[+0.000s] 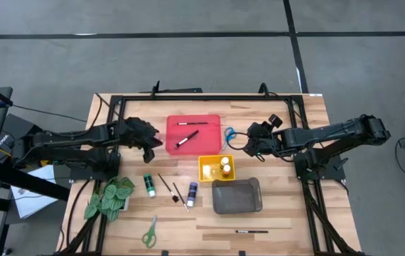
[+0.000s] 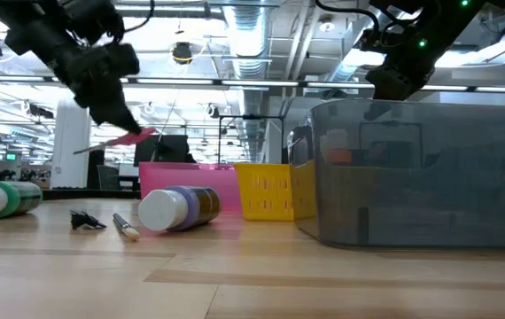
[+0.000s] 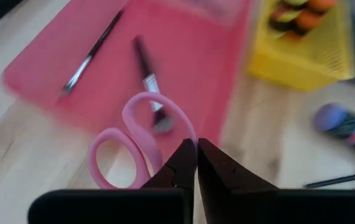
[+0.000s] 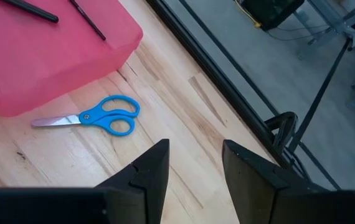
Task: Pick & Place Paint Supplies
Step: Put the pink scissors into the black bin
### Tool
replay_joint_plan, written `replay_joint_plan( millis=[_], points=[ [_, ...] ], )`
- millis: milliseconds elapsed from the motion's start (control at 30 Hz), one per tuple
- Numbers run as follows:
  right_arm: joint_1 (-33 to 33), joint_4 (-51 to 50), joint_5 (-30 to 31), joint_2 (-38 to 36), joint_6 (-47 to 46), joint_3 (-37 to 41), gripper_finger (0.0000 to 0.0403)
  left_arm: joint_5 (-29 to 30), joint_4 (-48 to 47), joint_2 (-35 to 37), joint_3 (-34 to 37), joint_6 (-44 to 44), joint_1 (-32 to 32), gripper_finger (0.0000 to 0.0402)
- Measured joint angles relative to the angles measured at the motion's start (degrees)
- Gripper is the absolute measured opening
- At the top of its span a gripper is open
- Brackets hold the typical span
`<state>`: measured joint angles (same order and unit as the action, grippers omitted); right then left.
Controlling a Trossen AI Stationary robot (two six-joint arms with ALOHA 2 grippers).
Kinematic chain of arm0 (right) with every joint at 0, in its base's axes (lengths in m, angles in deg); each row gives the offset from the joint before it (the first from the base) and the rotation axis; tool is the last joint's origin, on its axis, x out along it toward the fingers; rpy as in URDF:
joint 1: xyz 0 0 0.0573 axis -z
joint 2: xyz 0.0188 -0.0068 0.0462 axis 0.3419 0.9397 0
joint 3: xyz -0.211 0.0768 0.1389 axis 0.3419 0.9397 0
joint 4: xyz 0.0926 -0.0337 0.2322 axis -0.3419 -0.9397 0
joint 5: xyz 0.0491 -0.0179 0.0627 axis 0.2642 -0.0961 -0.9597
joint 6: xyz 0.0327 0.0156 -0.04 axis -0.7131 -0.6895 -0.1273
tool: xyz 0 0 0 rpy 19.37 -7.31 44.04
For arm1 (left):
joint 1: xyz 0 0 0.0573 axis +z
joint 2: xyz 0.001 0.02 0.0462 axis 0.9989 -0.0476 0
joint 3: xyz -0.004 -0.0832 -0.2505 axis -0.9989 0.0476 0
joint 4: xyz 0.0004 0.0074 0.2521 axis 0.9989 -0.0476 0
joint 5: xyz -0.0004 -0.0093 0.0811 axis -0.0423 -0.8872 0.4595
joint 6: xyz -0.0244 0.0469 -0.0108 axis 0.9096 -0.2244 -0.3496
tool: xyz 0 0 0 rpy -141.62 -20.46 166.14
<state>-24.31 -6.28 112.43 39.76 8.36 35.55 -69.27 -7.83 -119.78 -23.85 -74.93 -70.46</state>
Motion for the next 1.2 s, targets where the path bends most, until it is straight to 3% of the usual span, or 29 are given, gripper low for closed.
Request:
replay_joint_plan(
  millis=[200,333,433,567,700,867,1067,1200],
  points=[
    [-0.5,5.6,0.0,0.0,7.6,0.0,0.0143,-6.9,6.1,0.2,0.0,-4.0,-1.6,0.0001],
    [-1.5,17.2,-1.5,0.0,21.5,0.0,0.0143,-8.6,7.3,0.2,0.0,-4.7,-2.0,0.0001],
    [-1.7,30.1,-8.9,0.0,36.3,0.0,0.0143,-8.6,7.3,0.2,0.0,-4.7,-2.0,0.0001],
    [-0.5,43.1,-24.4,0.4,51.4,0.0,0.0143,-11.8,7.3,0.2,0.0,-4.7,-2.0,0.0001],
    [0.6,50.2,-31.7,2.9,61.7,0.0,0.0143,-14.6,8.4,0.0,0.0,-4.5,-2.7,0.0001],
    [1.9,52.0,-37.3,9.7,66.0,-3.9,0.0143,-17.5,13.5,-0.3,-0.1,-3.7,-5.4,0.0001],
    [1.9,51.6,-37.6,19.4,71.0,-11.8,0.0143,-17.6,18.0,-1.2,-0.1,-2.3,-9.1,0.0001],
    [2.2,48.9,-41.3,24.3,72.4,-18.2,0.0143,-17.5,20.6,-3.1,-0.1,-1.4,-10.8,0.0001]
  ],
)
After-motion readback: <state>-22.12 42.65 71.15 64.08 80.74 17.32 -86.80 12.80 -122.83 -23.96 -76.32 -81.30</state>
